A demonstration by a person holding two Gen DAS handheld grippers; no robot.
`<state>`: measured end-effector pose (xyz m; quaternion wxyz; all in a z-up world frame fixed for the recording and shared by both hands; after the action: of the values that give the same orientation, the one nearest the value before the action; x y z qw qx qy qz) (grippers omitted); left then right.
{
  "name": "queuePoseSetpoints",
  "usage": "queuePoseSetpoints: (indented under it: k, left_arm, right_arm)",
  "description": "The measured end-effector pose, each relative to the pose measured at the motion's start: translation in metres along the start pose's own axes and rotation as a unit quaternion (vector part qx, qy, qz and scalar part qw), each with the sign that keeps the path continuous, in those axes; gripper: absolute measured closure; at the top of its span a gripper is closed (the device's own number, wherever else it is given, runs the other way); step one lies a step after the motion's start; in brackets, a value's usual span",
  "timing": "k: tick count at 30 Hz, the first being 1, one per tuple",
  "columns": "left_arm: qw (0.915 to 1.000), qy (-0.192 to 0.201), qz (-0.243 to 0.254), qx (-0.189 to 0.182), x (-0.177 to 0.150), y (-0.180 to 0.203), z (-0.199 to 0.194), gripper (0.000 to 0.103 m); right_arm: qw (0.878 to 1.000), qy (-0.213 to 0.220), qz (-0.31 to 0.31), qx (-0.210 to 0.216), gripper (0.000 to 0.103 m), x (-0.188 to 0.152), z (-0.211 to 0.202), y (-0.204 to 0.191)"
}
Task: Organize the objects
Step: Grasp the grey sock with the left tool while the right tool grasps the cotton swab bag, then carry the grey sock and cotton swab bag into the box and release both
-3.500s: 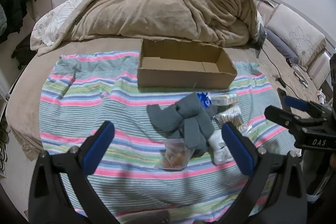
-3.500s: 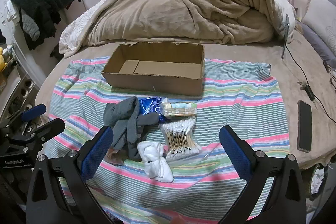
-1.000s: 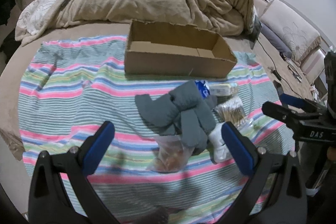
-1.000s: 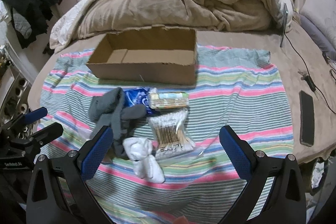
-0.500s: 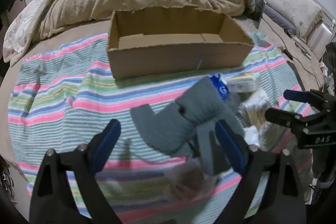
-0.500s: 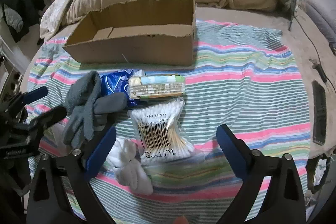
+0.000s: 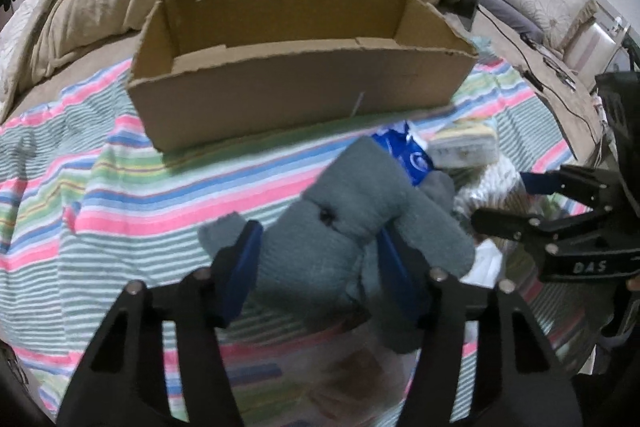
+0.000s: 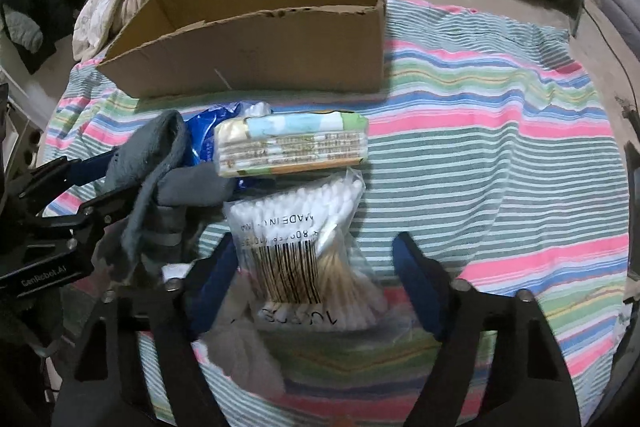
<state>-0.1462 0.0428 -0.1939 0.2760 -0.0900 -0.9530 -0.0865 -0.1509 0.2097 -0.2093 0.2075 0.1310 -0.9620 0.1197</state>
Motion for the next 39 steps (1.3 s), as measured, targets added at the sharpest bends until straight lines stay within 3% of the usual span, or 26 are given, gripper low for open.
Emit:
queuePoseSetpoints:
  k: [2,8,28,39]
  left_arm:
    - [1.0,0.003,-0.004,-0.006,0.002,-0.001,-0.001,0.047]
    - [0.9995,0.011,-0.021,-0.019,0.0,-0.002,-0.013,0.053]
    - [0.9933,0.082,-0.061,-0.054,0.022,0.002,-0.089,0.054]
    - [0.9894,0.115,-0.067,-0.057,0.048,0.002,-0.112,0.054]
  right_arm:
    - [1.0,0.003,0.002,0.01,0.051,0.0,-0.003,0.0]
    - [1.0,0.014,0.001,0.017,0.061,-0.003,-0.014,0.0]
    - [0.995,0.098,0.003,0.026,0.062,0.015,-0.087,-0.007]
    - [0.989,0.143,-0.011,0.034,0.062,0.045,-0.113,-0.01]
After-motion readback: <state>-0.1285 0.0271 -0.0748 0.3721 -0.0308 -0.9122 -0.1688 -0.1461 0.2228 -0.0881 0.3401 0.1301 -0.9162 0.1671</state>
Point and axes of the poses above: each gripper's, at about its wrist camera, not at the fingertips, and z roughly the way its jaws point, y to its right, x to its top, the point moved 7 cm from there along z, roughly the way its jaws point, and after that the axes turned 1 degree about z, right-handed, at the moved point
